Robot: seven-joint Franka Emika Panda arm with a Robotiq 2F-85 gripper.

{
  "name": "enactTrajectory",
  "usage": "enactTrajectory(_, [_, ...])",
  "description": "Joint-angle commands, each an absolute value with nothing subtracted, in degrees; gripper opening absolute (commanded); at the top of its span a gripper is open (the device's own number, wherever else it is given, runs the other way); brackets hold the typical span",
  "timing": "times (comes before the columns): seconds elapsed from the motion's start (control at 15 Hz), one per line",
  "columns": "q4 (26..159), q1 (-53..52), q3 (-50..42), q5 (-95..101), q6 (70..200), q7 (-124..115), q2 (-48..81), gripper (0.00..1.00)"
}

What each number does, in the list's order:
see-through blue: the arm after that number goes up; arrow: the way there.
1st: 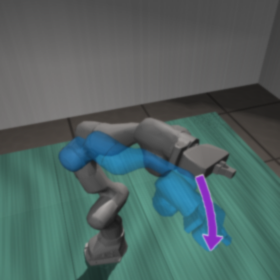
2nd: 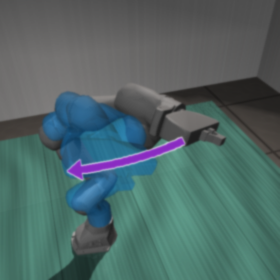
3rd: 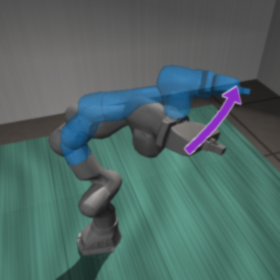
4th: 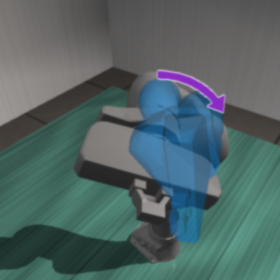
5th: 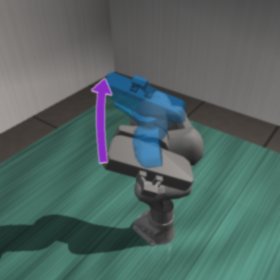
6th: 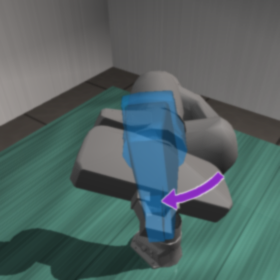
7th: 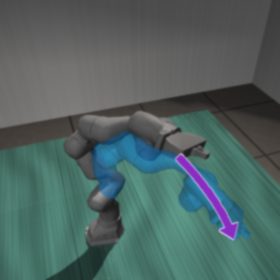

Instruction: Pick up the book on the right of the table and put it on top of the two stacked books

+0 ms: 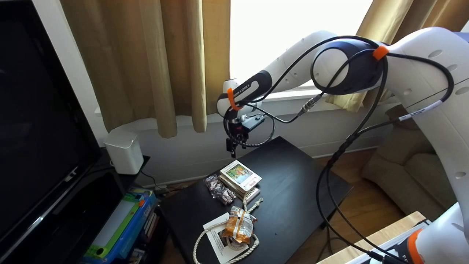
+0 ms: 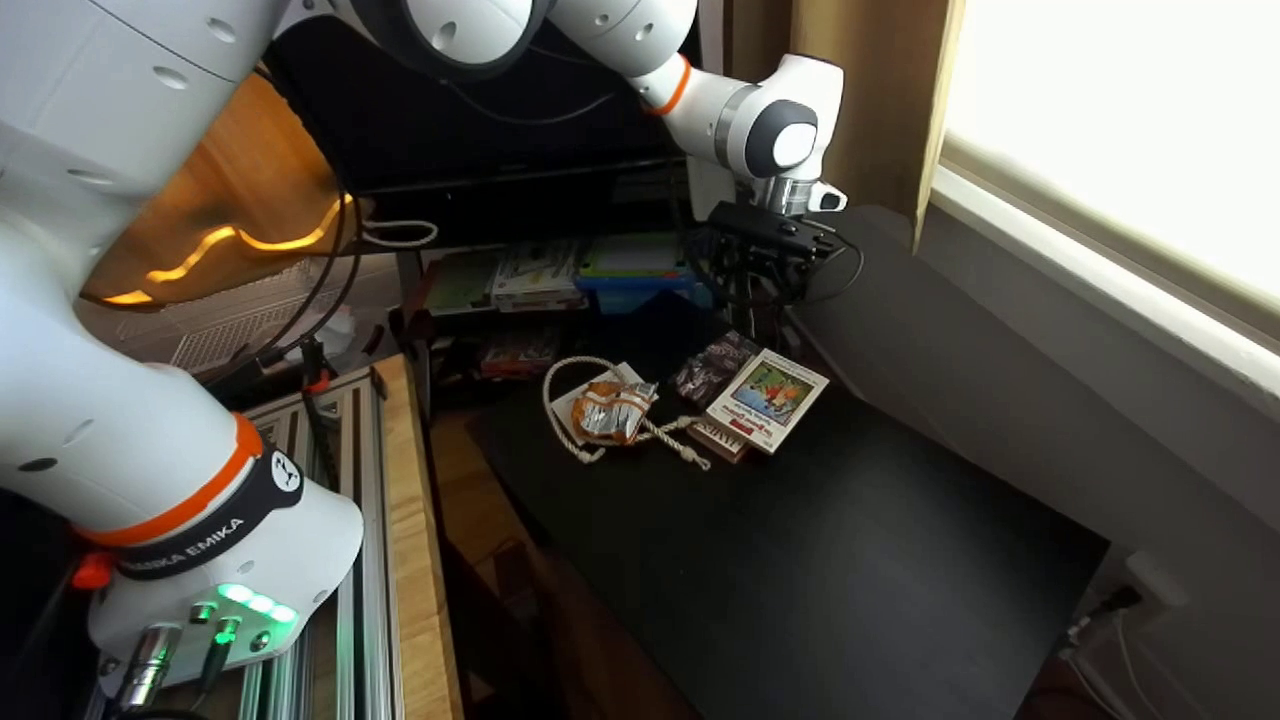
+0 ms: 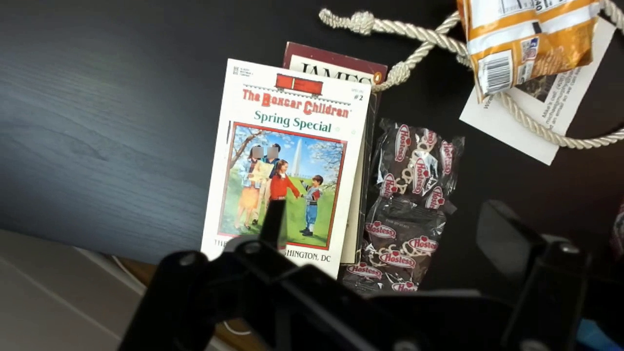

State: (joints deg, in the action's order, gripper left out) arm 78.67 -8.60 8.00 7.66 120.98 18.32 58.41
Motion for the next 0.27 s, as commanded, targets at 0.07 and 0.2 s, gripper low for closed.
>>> enactTrajectory(0.07, [79.1,-8.6,8.0,7.7,120.8,17.7,57.9,1.0])
enactTrajectory(0.2, [79.5,-8.6,8.0,7.7,120.8,17.5,57.7,1.0])
